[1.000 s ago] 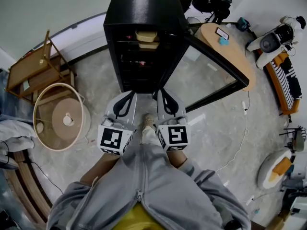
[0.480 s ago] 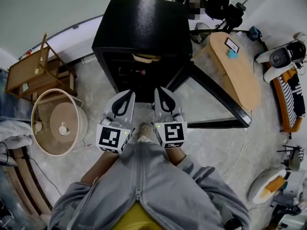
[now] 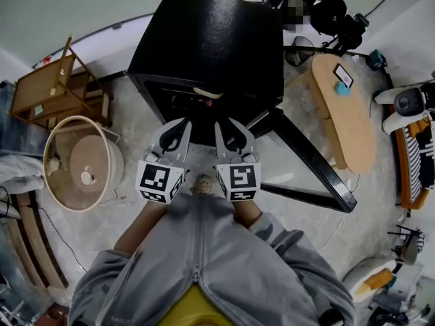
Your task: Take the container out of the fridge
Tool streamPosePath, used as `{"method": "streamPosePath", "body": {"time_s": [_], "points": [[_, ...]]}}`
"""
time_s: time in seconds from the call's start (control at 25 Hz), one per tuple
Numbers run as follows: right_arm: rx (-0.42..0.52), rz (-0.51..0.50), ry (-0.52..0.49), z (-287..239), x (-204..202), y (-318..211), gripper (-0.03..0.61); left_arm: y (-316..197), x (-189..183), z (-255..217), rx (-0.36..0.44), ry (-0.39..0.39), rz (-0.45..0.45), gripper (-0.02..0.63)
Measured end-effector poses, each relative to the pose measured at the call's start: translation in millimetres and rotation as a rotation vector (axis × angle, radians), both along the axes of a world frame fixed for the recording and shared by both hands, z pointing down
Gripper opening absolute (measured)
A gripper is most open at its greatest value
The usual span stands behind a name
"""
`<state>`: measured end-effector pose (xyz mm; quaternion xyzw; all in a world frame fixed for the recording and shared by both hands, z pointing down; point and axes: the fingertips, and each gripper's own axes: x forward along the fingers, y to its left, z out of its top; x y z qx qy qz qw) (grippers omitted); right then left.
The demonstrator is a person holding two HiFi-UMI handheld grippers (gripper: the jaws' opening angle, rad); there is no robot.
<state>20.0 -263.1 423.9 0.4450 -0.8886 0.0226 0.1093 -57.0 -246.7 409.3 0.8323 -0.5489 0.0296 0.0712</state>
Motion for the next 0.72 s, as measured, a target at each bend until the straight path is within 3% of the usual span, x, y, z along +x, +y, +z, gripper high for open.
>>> {"method": "streamPosePath", "body": {"time_s": [0.12, 0.36, 0.72], "points": [[-0.035, 0.016, -0.001, 13.8, 0.1, -8.2, 0.087, -15.6, -1.6, 10.3, -0.008, -0.008, 0.023, 0.058], [-0.04, 0.064, 0.024, 25.4, -3.3, -21.4, 0.106, -43.5, -5.3, 14.6, 0.011, -0.03, 0.071, 0.081], [-0.028, 0.12, 0.027, 41.7, -9.2, -46.0, 0.136, -73.8, -8.8, 43.3, -0.032, -0.068, 0.141, 0.141]]}}
